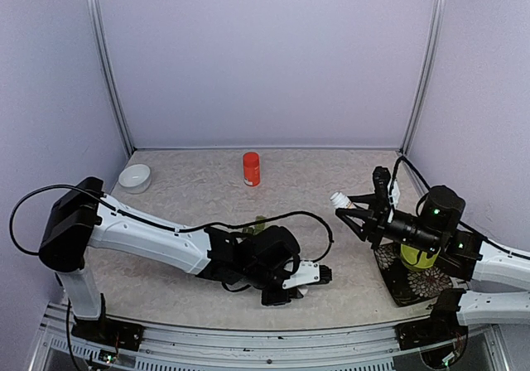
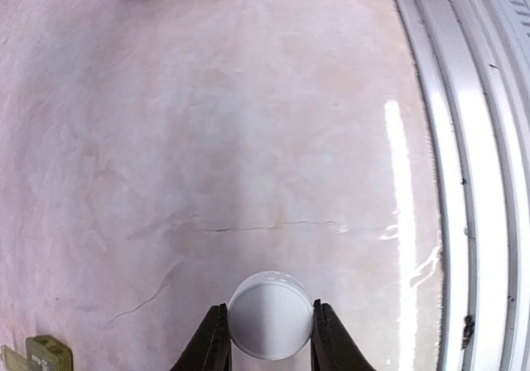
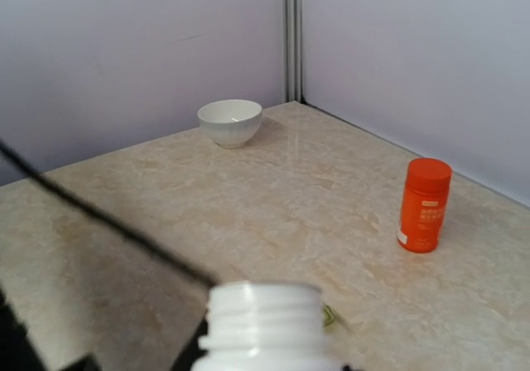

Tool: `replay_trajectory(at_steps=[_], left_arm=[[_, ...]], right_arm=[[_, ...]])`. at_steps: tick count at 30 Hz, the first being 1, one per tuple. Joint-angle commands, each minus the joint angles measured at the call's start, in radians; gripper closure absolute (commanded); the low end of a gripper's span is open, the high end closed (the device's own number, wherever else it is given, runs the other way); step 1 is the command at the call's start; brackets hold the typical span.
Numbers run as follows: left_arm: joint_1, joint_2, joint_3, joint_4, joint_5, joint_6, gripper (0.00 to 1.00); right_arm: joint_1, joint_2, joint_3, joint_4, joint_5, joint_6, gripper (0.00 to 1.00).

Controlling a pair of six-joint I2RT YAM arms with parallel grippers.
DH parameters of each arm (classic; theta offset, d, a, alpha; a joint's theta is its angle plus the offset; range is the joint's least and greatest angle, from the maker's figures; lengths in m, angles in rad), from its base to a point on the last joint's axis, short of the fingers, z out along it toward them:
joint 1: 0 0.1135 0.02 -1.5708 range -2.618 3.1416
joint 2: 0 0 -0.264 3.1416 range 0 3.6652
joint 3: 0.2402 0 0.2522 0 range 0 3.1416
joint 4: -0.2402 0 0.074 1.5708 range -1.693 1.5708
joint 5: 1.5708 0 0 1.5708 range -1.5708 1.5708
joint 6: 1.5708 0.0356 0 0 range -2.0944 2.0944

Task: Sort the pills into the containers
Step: Place the lid of the pill bottle at the center of the board.

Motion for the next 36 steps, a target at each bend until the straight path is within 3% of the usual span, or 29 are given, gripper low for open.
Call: replay_trajectory(at_steps=[1, 16, 27, 36], left_arm=[[0.069, -0.066, -0.032, 0.050, -0.061, -0.094, 0.73], [0.351, -0.155, -0.141, 0.121, -0.175, -0.239, 0.74], [0.543, -0.144, -0.186, 0.168, -0.292, -0.312, 0.73], [0.623, -0.081, -0.193, 0.206, -0.267, -0.334, 0.73]], right_arm=[[-0.011, 0.004, 0.020, 0.002, 0.040, 0.014, 1.00], [-0.013, 0.146, 0.053, 0.093, 0.013, 0.023, 1.00], [-0.012, 0.359, 0.097, 0.202, -0.058, 0.007, 1.00], [-0.013, 0.591, 0.190, 0.296, -0.156, -0.034, 1.00]])
